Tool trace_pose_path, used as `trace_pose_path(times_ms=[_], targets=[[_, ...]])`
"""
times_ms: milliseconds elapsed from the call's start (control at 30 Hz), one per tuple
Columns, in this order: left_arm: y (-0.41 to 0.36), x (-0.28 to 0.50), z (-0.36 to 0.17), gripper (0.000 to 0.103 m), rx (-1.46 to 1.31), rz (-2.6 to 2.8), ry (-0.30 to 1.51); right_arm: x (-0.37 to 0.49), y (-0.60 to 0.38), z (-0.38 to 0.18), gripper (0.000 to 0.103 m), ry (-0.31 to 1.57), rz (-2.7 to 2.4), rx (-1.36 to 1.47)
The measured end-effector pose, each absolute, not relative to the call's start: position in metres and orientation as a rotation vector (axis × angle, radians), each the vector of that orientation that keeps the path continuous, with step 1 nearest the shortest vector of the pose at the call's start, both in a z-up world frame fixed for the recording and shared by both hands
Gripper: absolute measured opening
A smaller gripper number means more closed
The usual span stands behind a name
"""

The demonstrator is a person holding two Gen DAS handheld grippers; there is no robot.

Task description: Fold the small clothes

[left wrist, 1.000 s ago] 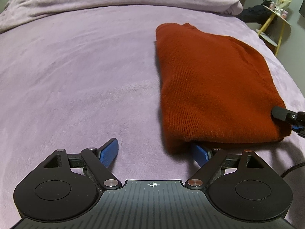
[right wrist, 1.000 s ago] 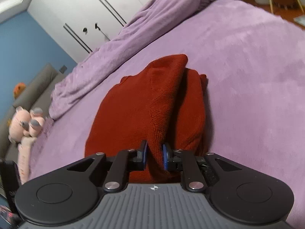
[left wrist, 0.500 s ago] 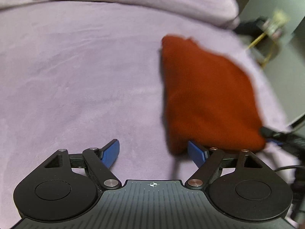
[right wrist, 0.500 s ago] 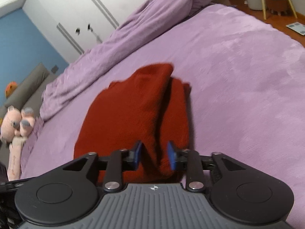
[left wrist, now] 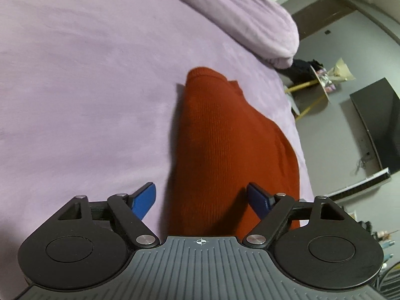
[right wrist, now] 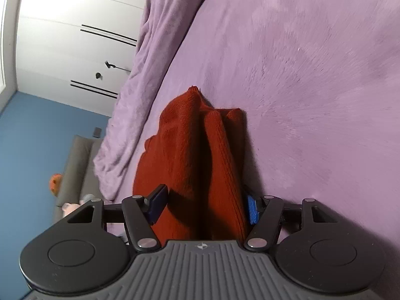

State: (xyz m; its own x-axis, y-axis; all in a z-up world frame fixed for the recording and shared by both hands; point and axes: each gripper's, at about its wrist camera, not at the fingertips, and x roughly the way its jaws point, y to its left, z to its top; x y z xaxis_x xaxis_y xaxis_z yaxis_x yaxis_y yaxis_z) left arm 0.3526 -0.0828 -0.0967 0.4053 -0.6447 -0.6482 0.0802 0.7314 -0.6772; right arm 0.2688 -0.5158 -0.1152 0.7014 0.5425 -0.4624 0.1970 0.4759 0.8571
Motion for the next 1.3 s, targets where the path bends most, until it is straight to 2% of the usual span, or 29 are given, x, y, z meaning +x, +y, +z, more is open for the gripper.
trace_pose_path(times_ms=[100, 167, 267, 333, 467, 700, 767, 867, 900, 1033, 1133, 1200, 1267, 1300], targets=[[-0.093, 0.366, -0.111, 0.074, -0.682, -0.525, 1.112, 0.279, -0.513, -0.122, 0.058, 0.803, 0.263, 1.113], [-0.099, 0.371, -0.119, 0.071, -0.698, -0.523, 1.121, 0.284, -0.509, -0.125, 0.046, 0.814, 0.266, 1.121], [-0.101, 0.37, -0.12, 0.06, -0.708, -0.521, 1.111, 0.29, -0.506, -0.131, 0.035, 0.828, 0.266, 1.157], [-0.097, 0.367, -0.115, 0.053, -0.707, -0.525, 1.097, 0.289, -0.5, -0.131, 0.033, 0.821, 0.275, 1.2], [-0.083, 0.356, -0.093, 0.05, -0.742, -0.538, 1.07, 0.283, -0.481, -0.132, 0.033, 0.817, 0.337, 1.296], [-0.023, 0.289, -0.051, 0.051, -0.633, -0.433, 1.083, 0.256, -0.392, -0.14, 0.033, 0.986, 0.521, 1.275], [-0.005, 0.27, -0.051, 0.052, -0.565, -0.342, 1.109, 0.247, -0.377, -0.134, 0.041, 0.987, 0.511, 1.239], [0.005, 0.258, -0.05, 0.054, -0.445, -0.23, 1.122, 0.241, -0.376, -0.113, 0.052, 0.985, 0.396, 1.151], [0.006, 0.256, -0.046, 0.058, -0.403, -0.215, 1.097, 0.24, -0.38, -0.101, 0.052, 0.969, 0.337, 1.105], [-0.001, 0.259, -0.021, 0.059, -0.31, -0.162, 0.972, 0.24, -0.387, -0.046, 0.053, 0.833, 0.187, 0.882], [-0.017, 0.276, -0.018, 0.06, -0.311, -0.153, 0.947, 0.26, -0.369, -0.028, 0.051, 0.855, 0.22, 0.811], [-0.027, 0.29, -0.024, 0.061, -0.318, -0.131, 0.955, 0.281, -0.345, -0.026, 0.042, 0.895, 0.204, 0.711], [-0.036, 0.301, -0.029, 0.061, -0.301, -0.102, 0.948, 0.293, -0.326, -0.028, 0.023, 0.93, 0.168, 0.628], [-0.041, 0.303, -0.034, 0.065, -0.272, -0.088, 0.942, 0.302, -0.316, -0.03, 0.018, 0.945, 0.153, 0.59]])
